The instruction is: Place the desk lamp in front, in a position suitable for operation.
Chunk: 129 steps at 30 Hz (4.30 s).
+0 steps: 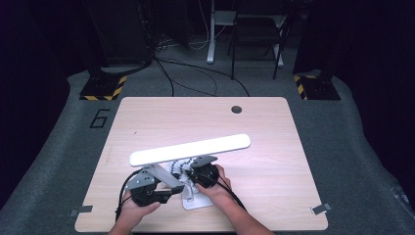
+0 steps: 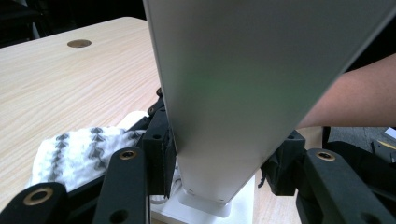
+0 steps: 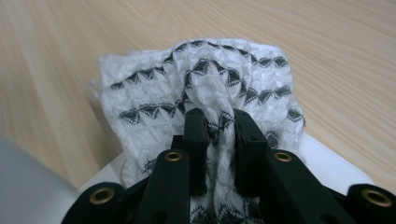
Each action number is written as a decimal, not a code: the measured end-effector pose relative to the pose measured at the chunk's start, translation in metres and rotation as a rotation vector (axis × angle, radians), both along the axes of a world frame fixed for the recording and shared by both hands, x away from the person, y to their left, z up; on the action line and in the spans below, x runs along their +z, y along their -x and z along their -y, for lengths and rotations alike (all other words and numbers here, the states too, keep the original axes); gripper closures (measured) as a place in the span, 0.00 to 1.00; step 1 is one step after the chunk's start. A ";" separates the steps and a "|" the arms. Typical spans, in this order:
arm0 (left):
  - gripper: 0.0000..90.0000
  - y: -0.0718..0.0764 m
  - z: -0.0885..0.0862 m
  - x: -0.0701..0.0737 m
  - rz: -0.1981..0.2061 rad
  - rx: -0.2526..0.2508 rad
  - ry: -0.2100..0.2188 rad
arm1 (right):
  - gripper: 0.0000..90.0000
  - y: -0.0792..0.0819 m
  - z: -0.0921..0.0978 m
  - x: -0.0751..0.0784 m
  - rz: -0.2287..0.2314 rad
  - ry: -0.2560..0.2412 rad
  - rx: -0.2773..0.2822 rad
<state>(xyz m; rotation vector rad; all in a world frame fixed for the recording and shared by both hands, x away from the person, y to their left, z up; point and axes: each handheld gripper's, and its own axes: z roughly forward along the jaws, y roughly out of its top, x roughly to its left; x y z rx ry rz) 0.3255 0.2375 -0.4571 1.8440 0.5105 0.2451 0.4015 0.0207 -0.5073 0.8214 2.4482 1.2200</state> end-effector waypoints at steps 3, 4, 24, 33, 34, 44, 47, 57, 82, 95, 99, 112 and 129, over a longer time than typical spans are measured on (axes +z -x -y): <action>0.59 0.000 0.000 0.000 -0.002 0.001 -0.001 | 0.86 -0.004 0.002 0.000 -0.007 -0.002 -0.019; 0.59 0.000 0.000 0.000 -0.002 0.002 -0.002 | 0.86 -0.005 0.003 0.000 -0.009 -0.003 -0.023; 0.59 0.000 0.000 0.000 -0.005 -0.001 -0.005 | 0.87 -0.023 0.024 0.014 -0.018 -0.037 -0.124; 0.59 0.000 0.000 0.000 -0.003 -0.003 -0.003 | 0.76 -0.011 -0.007 0.011 -0.034 -0.028 -0.009; 0.59 0.000 0.000 0.000 -0.003 -0.003 -0.002 | 0.75 -0.011 -0.010 0.009 -0.040 -0.029 -0.006; 0.59 0.000 0.000 0.000 -0.001 -0.003 -0.003 | 0.85 -0.014 -0.017 0.002 -0.023 -0.003 -0.011; 0.59 0.000 0.000 0.000 -0.003 0.000 -0.005 | 0.86 -0.016 -0.015 0.002 -0.018 0.007 -0.022; 0.59 0.001 0.000 0.001 -0.003 0.006 -0.008 | 0.86 -0.027 -0.005 0.003 -0.034 0.007 -0.079; 0.59 0.001 0.001 0.001 0.005 0.000 -0.014 | 0.87 -0.058 -0.017 0.000 -0.065 0.066 -0.150; 0.59 0.003 0.004 0.002 0.009 0.019 -0.022 | 0.87 -0.058 -0.036 -0.001 -0.076 0.100 -0.096; 0.59 0.003 0.004 0.002 0.006 0.025 -0.024 | 0.87 -0.062 -0.029 0.000 -0.087 0.122 -0.093; 0.59 0.004 0.004 0.002 -0.003 0.026 -0.021 | 0.87 -0.063 0.009 0.000 -0.080 0.128 -0.155; 0.59 0.004 0.005 0.001 0.000 0.035 -0.015 | 0.87 -0.058 0.062 -0.003 -0.080 0.149 -0.233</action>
